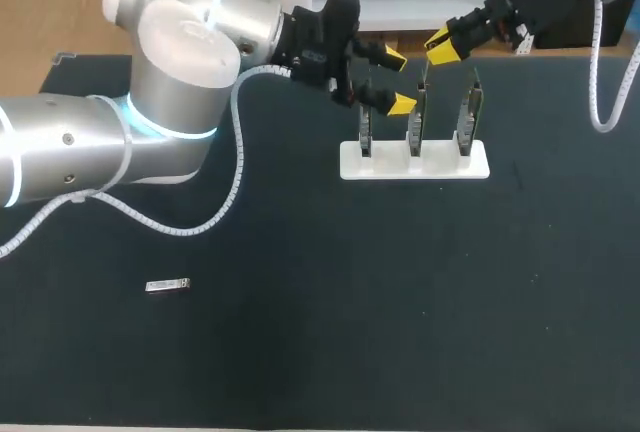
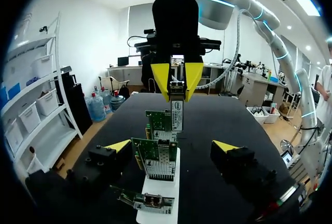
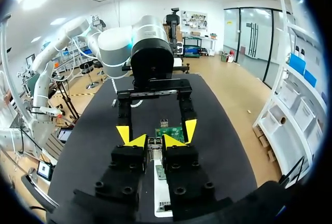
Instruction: Pick up the optical module with the left hand, and insert it into the network port with the right hand.
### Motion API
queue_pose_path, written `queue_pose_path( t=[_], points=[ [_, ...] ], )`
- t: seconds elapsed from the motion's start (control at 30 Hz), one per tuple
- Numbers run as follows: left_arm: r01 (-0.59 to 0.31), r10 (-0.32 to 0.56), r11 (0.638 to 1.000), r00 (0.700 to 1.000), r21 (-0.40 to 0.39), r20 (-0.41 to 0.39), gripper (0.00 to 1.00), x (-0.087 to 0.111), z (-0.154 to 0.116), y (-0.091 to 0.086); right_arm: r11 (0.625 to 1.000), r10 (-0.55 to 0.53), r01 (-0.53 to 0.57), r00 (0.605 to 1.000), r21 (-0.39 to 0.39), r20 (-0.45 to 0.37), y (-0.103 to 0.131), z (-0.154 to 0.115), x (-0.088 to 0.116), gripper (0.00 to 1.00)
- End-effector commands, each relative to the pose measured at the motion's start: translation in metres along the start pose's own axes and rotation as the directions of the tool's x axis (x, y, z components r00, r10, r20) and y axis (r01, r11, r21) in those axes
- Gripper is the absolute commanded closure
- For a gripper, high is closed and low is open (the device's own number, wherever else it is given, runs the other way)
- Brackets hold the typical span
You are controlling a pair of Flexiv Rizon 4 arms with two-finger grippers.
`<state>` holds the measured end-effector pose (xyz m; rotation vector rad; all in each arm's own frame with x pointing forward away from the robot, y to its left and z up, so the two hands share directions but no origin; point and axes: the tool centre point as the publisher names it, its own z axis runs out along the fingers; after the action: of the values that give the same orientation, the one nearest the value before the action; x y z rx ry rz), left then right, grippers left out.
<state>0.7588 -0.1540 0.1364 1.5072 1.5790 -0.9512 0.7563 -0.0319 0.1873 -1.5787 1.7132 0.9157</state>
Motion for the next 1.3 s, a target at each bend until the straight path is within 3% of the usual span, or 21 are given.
queue_pose_path(
  t=[0.03, 0.33, 0.7, 1.3],
  points=[
    [0.001, 0.001, 0.999, 0.998, 0.037, -0.062, 0.0, 0.0, 0.002, 0.006, 1.0, 0.0, 0.0, 1.0, 0.001, 0.002, -0.001, 0.001, 0.0, 1.0],
    [0.032, -0.019, 0.995, 0.99, 0.092, -0.14, 0.0, 0.01, 0.004, 0.01, 1.0, -0.001, 0.001, 1.0, -0.003, 0.002, -0.004, 0.001, 0.001, 1.0],
    [0.007, 0.018, 0.994, 0.976, 0.11, -0.218, 0.0, 0.018, 0.011, 0.0, 1.0, -0.001, 0.001, 1.0, -0.003, 0.006, -0.005, 0.0, 0.002, 1.0],
    [0.01, 0.012, 0.995, 0.974, 0.097, -0.227, 0.0, 0.023, 0.007, -0.001, 1.0, -0.002, 0.002, 1.0, 0.003, 0.004, -0.004, 0.0, 0.002, 1.0]
  ],
)
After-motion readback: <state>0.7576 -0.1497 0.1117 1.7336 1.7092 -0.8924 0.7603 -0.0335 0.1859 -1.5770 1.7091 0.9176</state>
